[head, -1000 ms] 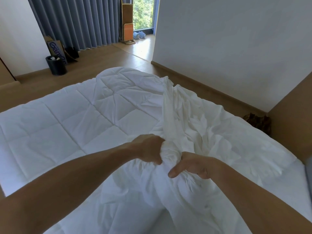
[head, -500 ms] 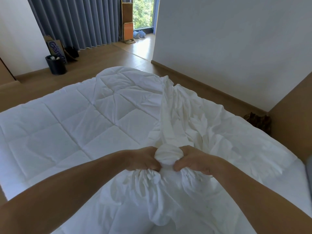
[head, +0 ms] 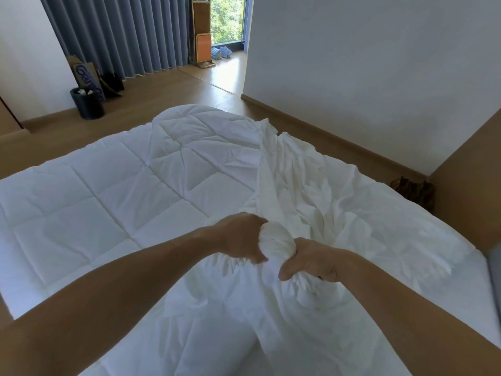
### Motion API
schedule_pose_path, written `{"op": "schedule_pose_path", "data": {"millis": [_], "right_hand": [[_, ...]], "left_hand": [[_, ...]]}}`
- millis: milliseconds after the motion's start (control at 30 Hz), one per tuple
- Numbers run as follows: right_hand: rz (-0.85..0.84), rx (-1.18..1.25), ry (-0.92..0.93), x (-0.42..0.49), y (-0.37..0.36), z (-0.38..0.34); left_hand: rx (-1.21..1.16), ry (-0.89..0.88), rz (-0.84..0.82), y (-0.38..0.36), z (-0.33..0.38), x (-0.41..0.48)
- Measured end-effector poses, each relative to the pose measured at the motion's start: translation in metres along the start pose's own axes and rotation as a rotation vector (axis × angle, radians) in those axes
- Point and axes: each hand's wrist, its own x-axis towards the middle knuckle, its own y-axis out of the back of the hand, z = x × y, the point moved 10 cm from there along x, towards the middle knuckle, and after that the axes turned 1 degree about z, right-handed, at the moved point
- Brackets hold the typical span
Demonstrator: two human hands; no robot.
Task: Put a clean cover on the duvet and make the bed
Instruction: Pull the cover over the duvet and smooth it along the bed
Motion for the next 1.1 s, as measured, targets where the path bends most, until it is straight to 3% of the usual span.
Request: {"op": "schedule_pose_path", "data": {"millis": [133, 267, 433, 600, 767, 900, 967, 1100], "right_hand": [[0.053, 0.085, 0.03, 0.001, 0.008, 0.0], [0.111, 0.149, 0.154, -0.004, 0.012, -0.007], [0.156, 0.237, 0.167, -0.006, 0.017, -0.005], [0.03, 0.092, 0.101, -0.015, 0.007, 0.007], [0.027, 0.051, 0.055, -0.014, 0.001, -0.003], [0.085, -0.162, 0.011, -0.005, 0.004, -0.004], [0.106, -0.248, -0.02, -0.004, 0.004, -0.001], [0.026, -0.17, -0.022, -0.005, -0.005, 0.003]], "left_hand": [[-0.051, 0.07, -0.12, -0.01, -0.003, -0.001], [-0.419, 0.139, -0.298, -0.038, 0.002, -0.015], [-0.703, 0.226, -0.118, -0.059, -0.002, -0.012], [-0.462, 0.131, -0.302, -0.062, 0.001, -0.019], [-0.43, 0.103, -0.231, -0.022, 0.0, -0.01], [-0.457, 0.104, -0.214, -0.009, -0.001, -0.007], [-0.365, 0.087, -0.266, -0.016, 0.0, -0.008], [-0.078, 0.07, -0.386, -0.034, -0.001, -0.012]]}}
